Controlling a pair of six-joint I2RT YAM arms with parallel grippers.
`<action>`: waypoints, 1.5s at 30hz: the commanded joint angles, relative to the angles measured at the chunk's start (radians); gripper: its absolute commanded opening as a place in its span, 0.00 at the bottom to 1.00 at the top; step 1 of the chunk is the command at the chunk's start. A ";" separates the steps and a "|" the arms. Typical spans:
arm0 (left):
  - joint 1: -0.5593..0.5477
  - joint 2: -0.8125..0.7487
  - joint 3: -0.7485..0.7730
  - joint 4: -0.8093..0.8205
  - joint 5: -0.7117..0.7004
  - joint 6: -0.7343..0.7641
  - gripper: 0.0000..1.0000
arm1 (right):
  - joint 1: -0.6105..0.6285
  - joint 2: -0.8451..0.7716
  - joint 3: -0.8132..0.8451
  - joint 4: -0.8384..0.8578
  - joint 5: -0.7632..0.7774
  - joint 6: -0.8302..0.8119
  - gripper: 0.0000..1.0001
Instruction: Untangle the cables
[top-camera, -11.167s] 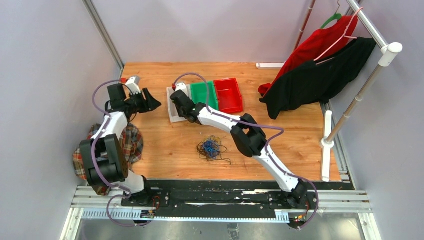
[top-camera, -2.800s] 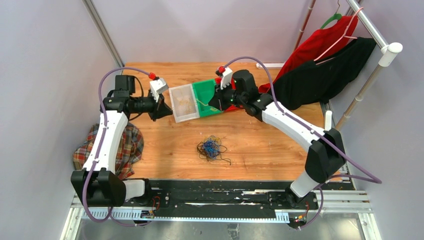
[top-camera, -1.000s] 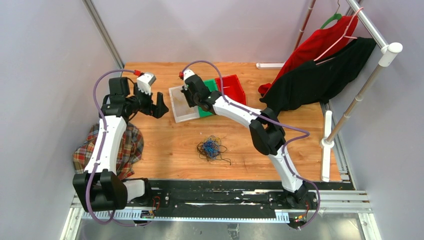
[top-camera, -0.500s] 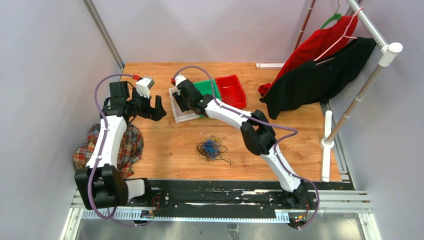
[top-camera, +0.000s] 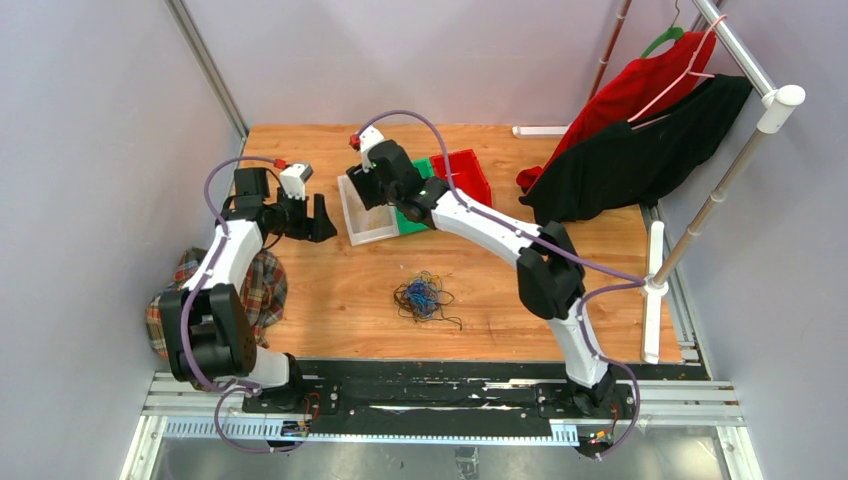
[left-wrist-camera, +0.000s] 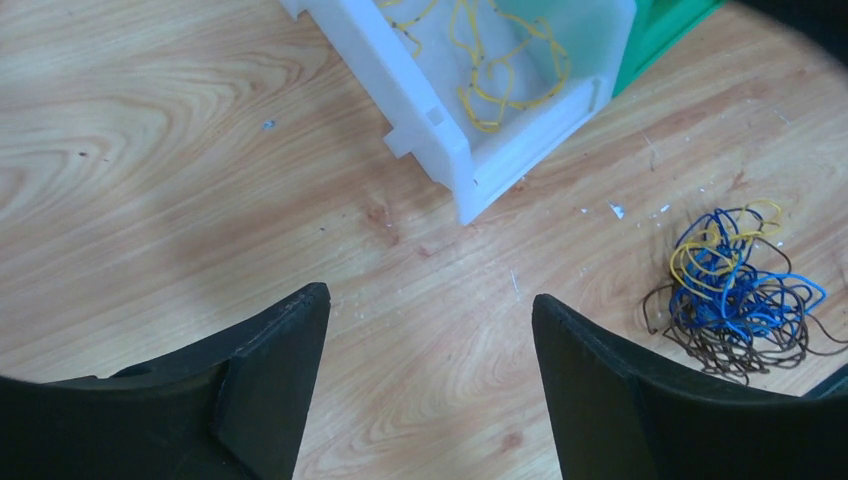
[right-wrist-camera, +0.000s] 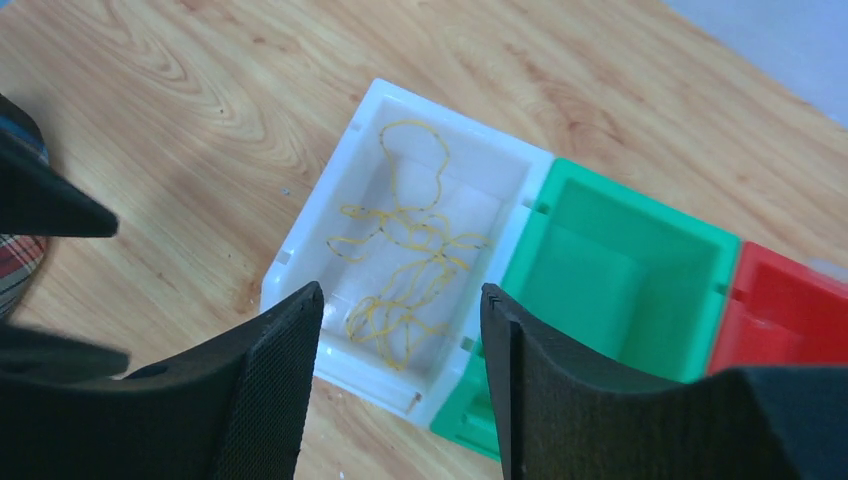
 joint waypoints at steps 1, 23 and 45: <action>-0.016 0.061 0.010 0.092 0.003 -0.047 0.78 | -0.036 -0.118 -0.130 0.051 0.079 -0.023 0.60; -0.150 0.307 0.118 0.170 -0.211 0.022 0.67 | -0.257 -0.161 -0.454 0.141 0.037 0.063 0.55; -0.151 0.179 0.004 0.085 -0.199 0.195 0.59 | -0.130 -0.434 -0.842 0.302 0.044 0.199 0.55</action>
